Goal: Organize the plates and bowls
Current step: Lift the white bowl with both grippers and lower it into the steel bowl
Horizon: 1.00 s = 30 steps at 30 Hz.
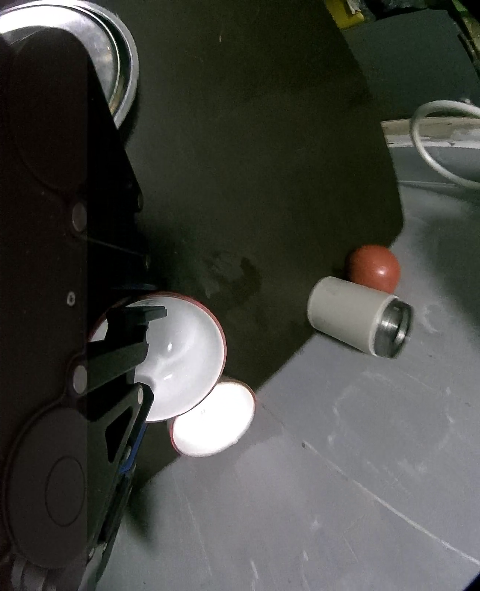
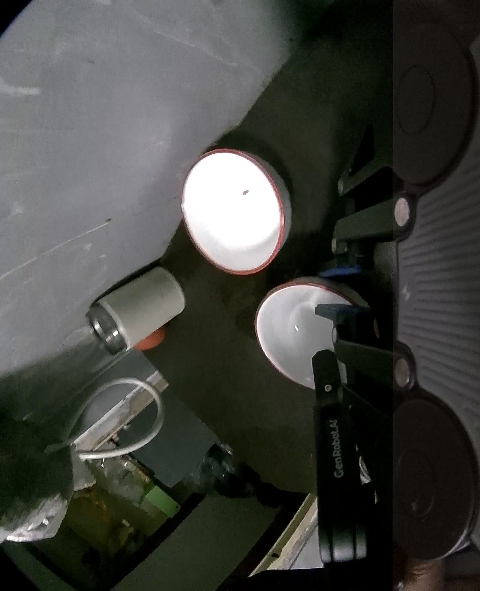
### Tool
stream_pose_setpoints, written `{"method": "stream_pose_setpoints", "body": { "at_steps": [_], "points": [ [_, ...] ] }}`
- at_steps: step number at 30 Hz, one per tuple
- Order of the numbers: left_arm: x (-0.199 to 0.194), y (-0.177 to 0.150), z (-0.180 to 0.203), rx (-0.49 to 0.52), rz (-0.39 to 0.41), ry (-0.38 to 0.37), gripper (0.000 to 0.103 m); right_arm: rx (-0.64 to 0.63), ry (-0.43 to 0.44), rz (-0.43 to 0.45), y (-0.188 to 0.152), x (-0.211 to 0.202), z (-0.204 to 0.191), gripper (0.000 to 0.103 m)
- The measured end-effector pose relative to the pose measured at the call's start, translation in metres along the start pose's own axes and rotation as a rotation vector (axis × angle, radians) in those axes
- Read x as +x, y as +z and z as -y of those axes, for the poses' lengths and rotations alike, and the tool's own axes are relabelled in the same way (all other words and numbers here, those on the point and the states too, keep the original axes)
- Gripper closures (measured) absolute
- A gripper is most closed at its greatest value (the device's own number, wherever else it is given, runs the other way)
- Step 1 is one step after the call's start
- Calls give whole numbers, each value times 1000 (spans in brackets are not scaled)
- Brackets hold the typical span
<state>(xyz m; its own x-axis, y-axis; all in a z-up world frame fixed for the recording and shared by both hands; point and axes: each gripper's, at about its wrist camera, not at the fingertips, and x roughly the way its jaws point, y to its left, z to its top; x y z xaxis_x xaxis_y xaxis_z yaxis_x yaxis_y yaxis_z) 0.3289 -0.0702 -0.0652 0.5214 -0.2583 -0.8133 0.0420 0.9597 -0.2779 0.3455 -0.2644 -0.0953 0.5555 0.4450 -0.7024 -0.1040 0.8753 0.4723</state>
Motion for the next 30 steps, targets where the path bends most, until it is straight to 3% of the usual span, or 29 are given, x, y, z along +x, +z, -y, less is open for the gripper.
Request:
{"method": "stream_pose_setpoints", "body": {
  "at_steps": [12,30],
  "points": [
    [-72,-35,8,-39,76,-39,95,-86,89,27,-5,-59,-16,86],
    [-96,-108,11,-127,-9,-38,95,-259,171,-115,-53,-109,-20,86]
  ]
}}
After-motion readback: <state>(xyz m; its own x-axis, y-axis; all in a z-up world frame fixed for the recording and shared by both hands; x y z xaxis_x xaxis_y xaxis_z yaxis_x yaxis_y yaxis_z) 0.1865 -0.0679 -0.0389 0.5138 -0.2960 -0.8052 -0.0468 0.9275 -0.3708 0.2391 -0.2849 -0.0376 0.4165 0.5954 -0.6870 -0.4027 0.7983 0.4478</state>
